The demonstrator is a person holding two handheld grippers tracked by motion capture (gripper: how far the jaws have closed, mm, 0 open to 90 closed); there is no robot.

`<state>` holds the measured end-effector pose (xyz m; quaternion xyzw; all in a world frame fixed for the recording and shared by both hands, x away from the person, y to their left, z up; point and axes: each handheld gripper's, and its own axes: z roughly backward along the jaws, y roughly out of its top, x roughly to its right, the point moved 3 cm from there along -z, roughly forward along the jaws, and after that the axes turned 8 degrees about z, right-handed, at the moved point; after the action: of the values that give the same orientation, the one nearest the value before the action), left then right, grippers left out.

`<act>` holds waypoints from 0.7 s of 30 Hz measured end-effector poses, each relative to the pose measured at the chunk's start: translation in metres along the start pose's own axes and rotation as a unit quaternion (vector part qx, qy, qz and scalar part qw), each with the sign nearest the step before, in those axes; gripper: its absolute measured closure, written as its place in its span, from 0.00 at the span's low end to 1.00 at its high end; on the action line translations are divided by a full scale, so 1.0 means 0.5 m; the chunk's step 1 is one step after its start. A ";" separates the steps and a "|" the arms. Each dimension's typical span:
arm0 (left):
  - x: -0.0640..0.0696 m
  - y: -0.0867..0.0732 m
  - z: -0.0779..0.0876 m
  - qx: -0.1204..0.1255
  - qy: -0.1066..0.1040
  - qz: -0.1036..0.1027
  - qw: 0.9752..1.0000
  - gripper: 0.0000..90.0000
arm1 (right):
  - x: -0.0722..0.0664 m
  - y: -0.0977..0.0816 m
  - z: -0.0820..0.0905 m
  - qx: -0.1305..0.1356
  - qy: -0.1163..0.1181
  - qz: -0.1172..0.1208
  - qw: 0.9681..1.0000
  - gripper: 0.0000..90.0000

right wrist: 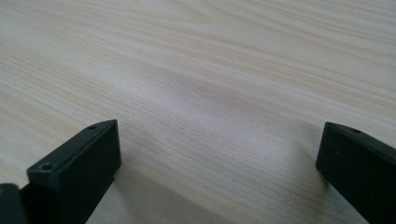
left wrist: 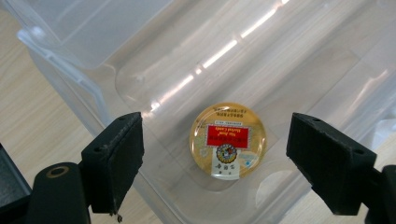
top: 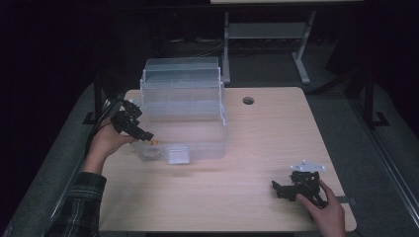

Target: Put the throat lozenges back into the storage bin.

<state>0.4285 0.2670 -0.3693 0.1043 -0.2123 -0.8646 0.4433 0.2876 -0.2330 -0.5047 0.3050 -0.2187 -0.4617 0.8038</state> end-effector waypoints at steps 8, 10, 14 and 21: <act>0.014 -0.011 0.022 0.030 -0.001 0.002 1.000 0.20 | 0.000 0.000 0.000 0.000 0.000 0.000 1.000 0.00; 0.017 -0.016 0.029 0.039 -0.004 0.003 0.999 0.20 | 0.000 0.000 0.000 0.000 0.000 0.000 1.000 0.00; 0.024 -0.027 0.041 0.050 -0.005 0.003 0.999 0.20 | 0.000 0.000 0.000 0.000 0.000 0.000 1.000 0.00; 0.036 -0.055 0.057 0.066 -0.007 0.004 0.998 0.20 | 0.000 0.000 0.000 0.000 0.000 0.000 1.000 0.00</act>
<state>0.3875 0.2744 -0.3565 0.1261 -0.2729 -0.8477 0.4371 0.2875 -0.2330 -0.5047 0.3048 -0.2188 -0.4619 0.8037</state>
